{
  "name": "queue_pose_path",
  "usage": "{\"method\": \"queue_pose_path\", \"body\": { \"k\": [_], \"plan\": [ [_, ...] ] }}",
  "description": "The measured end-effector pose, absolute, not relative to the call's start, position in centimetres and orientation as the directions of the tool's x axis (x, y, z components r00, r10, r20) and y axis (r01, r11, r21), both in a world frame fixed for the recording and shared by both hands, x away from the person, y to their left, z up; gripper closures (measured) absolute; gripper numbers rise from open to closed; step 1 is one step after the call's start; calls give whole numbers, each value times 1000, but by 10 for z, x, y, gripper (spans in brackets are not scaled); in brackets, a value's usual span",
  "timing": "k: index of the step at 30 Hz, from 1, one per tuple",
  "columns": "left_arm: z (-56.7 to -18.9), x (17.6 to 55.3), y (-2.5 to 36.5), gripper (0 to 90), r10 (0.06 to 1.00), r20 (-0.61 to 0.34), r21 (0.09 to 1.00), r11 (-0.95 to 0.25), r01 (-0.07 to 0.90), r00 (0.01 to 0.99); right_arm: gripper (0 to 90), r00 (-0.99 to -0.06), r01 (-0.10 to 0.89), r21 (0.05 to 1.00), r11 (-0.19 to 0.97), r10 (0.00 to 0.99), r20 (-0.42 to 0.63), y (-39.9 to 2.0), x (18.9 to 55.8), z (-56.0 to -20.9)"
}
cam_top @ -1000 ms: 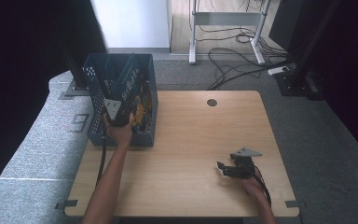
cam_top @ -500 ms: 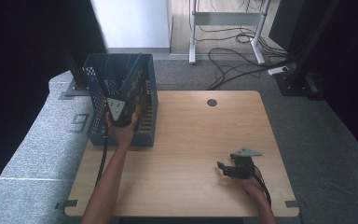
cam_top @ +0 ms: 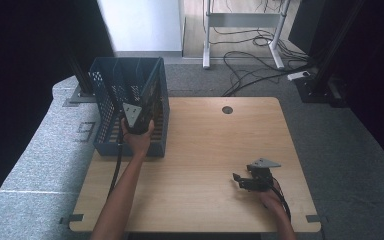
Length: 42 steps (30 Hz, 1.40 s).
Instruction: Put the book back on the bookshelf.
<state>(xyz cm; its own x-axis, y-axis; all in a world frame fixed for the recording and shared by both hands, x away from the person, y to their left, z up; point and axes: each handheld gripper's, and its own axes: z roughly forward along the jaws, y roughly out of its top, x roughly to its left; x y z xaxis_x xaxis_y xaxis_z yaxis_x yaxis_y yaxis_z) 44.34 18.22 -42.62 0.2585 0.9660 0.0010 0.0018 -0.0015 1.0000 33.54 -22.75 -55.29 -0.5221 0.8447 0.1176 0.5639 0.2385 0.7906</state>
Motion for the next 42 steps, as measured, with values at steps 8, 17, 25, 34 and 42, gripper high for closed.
{"method": "queue_pose_path", "body": {
  "k": [8,17,25,34,42],
  "plan": [
    [-428,442,182,641,954,12,1000,-15,9,301,258,-524,562,791,244,844,112,-227,335,-553],
    [-430,437,185,537,947,22,999,-32,26,320,257,-523,563,790,242,845,114,-227,335,-553],
    [-438,425,195,583,939,43,997,-62,45,342,258,-524,564,789,246,845,111,-227,335,-553],
    [-440,426,194,734,944,44,997,-64,53,327,258,-525,566,786,248,844,112,-226,335,-553],
    [-438,433,189,742,954,12,997,-35,71,298,258,-526,565,786,249,844,111,-226,335,-553]
  ]
}}
